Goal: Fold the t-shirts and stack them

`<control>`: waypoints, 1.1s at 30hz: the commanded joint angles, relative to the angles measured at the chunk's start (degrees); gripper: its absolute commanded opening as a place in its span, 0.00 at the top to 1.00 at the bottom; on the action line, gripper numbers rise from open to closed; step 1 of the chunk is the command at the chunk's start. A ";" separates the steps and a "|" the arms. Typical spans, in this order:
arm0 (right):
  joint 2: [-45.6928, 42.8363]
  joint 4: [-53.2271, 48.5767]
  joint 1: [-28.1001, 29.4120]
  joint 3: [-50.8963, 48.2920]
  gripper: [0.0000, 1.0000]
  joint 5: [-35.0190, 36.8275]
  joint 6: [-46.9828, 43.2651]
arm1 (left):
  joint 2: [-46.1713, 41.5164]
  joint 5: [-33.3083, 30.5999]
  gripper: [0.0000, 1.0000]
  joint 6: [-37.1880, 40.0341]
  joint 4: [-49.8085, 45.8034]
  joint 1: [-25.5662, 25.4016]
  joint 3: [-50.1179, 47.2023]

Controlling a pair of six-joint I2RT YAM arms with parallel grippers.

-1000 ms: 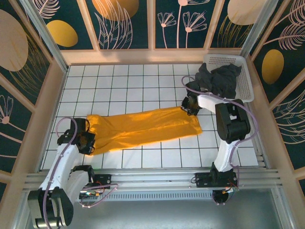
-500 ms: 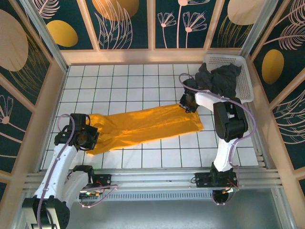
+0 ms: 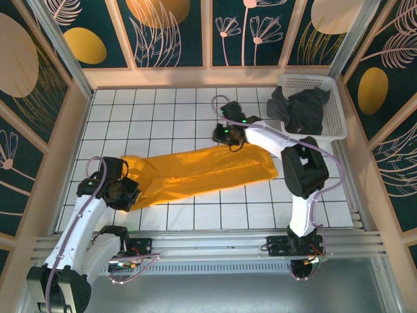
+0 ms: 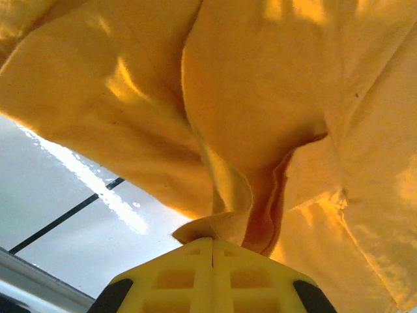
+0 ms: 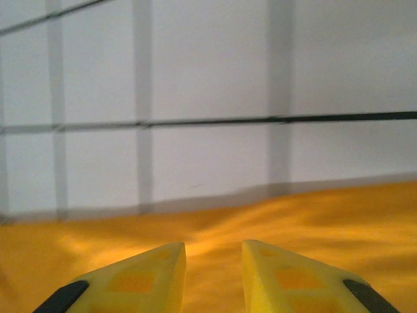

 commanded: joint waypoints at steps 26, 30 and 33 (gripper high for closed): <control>26.67 5.24 0.75 22.77 0.76 -7.45 21.82 | 23.08 2.23 1.00 -0.72 32.71 -0.33 4.17; 26.11 3.70 0.85 29.05 0.67 -8.02 15.45 | 26.70 -0.25 1.00 0.24 30.42 -0.32 8.04; 23.88 2.28 0.48 30.86 0.60 -7.56 12.13 | 26.34 0.67 1.00 -1.31 30.80 -0.35 8.01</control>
